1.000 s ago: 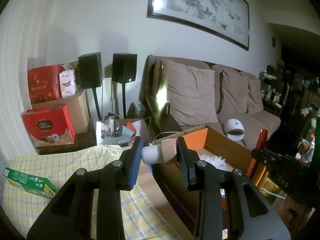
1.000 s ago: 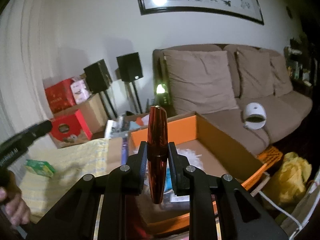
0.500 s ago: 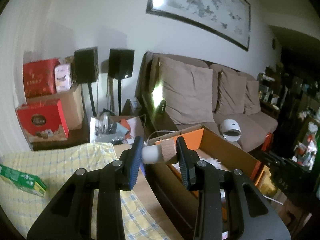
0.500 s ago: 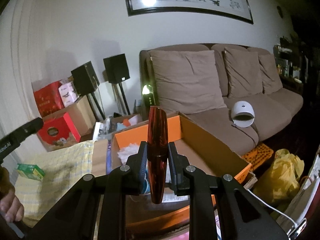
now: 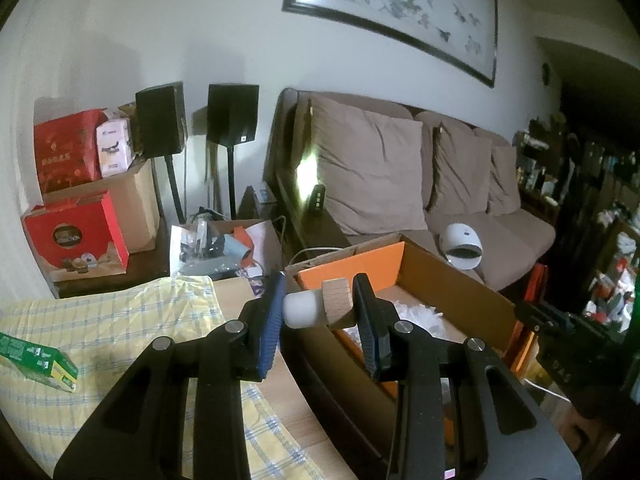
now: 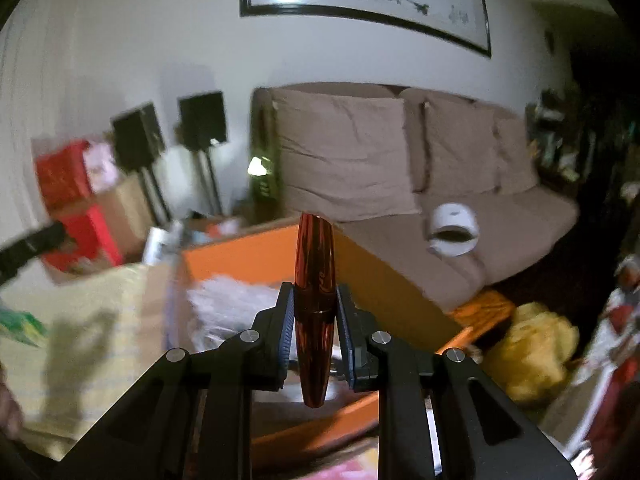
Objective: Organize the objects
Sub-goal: 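Carry the wooden item and red item with both tools toward the orange box, then lower the wooden item into the orange box and open the left tool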
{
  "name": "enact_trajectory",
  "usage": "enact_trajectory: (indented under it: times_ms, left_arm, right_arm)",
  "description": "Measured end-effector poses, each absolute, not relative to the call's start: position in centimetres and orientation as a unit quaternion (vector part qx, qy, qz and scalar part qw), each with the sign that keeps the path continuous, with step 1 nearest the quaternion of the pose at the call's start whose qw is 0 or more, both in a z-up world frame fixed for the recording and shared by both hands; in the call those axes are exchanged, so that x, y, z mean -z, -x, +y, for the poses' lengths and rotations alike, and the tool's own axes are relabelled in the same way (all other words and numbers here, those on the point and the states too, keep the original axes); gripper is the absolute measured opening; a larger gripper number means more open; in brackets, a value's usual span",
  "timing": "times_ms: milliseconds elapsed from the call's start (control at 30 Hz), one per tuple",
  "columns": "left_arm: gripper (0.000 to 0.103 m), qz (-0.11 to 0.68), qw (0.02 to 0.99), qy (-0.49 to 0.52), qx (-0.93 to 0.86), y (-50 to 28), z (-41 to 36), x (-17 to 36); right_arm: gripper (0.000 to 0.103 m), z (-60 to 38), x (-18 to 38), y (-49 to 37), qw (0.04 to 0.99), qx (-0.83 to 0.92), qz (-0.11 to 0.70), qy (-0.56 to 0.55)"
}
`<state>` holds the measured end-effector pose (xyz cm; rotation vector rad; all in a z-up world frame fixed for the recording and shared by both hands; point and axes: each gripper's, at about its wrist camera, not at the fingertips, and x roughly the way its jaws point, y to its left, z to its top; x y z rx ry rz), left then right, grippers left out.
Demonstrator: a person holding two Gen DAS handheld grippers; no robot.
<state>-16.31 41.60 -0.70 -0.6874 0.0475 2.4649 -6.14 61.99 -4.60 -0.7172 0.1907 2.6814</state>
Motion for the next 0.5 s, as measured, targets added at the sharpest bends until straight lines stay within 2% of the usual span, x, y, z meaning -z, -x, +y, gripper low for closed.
enact_trajectory:
  times_ms: [233, 500]
  left_arm:
    - [0.032, 0.035, 0.294, 0.269, -0.916, 16.8, 43.7, 2.0]
    - [0.032, 0.057, 0.314, 0.281, -0.905, 17.0, 46.8, 4.1]
  right_arm:
    - [0.020, 63.0, 5.6, 6.4, 0.163, -0.946, 0.104, 0.261]
    - [0.020, 63.0, 7.0, 7.1, 0.158, -0.941, 0.109, 0.280]
